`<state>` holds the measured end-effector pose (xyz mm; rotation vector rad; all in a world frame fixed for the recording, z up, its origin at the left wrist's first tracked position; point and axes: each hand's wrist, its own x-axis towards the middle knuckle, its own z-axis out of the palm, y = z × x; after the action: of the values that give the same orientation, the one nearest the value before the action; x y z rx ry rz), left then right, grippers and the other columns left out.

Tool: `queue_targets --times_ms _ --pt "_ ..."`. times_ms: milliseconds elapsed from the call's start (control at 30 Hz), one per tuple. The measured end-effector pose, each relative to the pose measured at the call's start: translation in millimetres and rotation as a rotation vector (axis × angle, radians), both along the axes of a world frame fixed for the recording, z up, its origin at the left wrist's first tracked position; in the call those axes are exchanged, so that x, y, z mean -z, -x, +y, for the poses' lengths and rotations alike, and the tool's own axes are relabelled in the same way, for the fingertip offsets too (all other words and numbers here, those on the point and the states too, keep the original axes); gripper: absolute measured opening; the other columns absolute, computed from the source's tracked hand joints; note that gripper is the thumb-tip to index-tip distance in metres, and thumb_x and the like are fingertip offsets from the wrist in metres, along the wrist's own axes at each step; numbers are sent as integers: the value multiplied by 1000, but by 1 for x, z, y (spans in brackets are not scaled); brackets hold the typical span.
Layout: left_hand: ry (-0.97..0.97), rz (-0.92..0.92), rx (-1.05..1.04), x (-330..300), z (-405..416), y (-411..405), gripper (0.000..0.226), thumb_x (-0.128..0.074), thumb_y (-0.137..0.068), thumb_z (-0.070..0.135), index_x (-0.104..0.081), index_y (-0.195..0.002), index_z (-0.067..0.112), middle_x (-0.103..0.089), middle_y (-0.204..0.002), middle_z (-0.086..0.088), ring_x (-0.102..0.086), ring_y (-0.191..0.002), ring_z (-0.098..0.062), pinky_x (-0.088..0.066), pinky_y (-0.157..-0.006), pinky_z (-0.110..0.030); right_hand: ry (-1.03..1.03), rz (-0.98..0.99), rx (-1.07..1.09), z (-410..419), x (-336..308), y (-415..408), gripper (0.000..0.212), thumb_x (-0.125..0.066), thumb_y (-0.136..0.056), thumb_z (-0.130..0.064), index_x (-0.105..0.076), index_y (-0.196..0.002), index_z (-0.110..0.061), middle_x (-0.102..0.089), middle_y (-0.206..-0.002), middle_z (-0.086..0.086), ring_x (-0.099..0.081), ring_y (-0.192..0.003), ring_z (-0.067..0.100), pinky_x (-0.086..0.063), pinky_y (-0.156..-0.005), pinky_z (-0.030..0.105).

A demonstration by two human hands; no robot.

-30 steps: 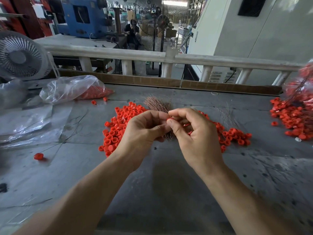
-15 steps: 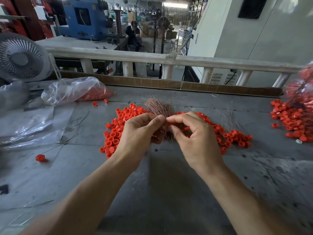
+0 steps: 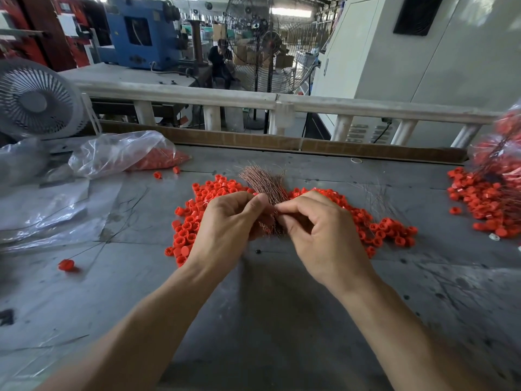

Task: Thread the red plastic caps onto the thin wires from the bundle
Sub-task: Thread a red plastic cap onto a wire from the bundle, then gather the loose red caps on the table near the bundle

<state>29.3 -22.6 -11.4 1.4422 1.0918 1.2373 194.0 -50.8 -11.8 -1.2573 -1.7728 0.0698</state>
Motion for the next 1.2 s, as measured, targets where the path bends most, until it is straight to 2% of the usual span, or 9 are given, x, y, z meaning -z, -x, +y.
queue_targets --times_ms 100,233,333,467,567,700,867,1000,1200 --pt "5 -12 11 0 3 3 34 -59 -102 36 -77 -87 11 -76 -80 -10 -61 -61 -12 -49 -56 -25 -7 33 157 5 -3 -15 14 -77 -88 -11 -79 -99 -19 -70 -93 -7 -66 -86 10 -54 -81 28" --pt "-67 118 -69 1 8 9 29 -60 -102 29 -76 -81 17 -76 -77 -1 -61 -60 -5 -48 -53 -17 78 51 517 12 -8 -56 8 -74 -90 -22 -78 -97 -23 -74 -94 -3 -69 -88 22 -53 -78 32" --pt "-84 197 -149 1 11 13 30 -61 -100 30 -75 -76 20 -75 -73 1 -59 -57 -6 -46 -51 -22 227 46 763 15 -9 -90 10 -73 -89 -26 -77 -98 -23 -77 -96 3 -70 -93 33 -52 -77 36" --pt "-125 412 -267 0 16 19 29 -64 -97 34 -72 -76 16 -70 -66 2 -54 -54 -5 -43 -51 -31 347 31 904 16 -7 -122 13 -70 -90 -27 -78 -98 -20 -77 -101 12 -69 -97 40 -56 -86 45" --pt "-152 551 -344 -2 15 23 21 -66 -95 34 -72 -79 22 -65 -65 10 -56 -59 -5 -40 -56 -27 405 10 941 18 -4 -128 12 -69 -90 -26 -79 -94 -20 -76 -99 14 -68 -97 41 -54 -92 49" --pt "-200 602 -393 -7 13 24 12 -66 -92 30 -73 -83 27 -68 -76 13 -63 -76 -16 -48 -71 -32 456 -23 951 18 -5 -126 16 -69 -90 -32 -79 -98 -22 -75 -101 14 -66 -101 41 -52 -94 49" --pt "-275 716 -417 -5 15 30 9 -66 -94 30 -75 -92 30 -69 -98 11 -62 -98 -19 -46 -93 -41 164 27 705 16 -9 -99 13 -70 -90 -22 -79 -97 -20 -76 -100 7 -68 -95 33 -54 -83 38" --pt "-252 849 -426 -2 16 34 6 -68 -94 34 -73 -97 35 -64 -112 11 -51 -113 -19 -23 -89 -31 241 24 392 16 -1 -60 9 -73 -90 -20 -80 -90 -24 -77 -95 -9 -68 -90 11 -48 -83 24" --pt "-208 936 -411 0 18 36 12 -68 -93 40 -71 -104 38 -60 -123 6 -44 -119 -21 -17 -88 -32 248 -41 202 16 9 -30 6 -79 -87 -22 -79 -92 -26 -71 -92 -13 -65 -89 10 -52 -86 31"
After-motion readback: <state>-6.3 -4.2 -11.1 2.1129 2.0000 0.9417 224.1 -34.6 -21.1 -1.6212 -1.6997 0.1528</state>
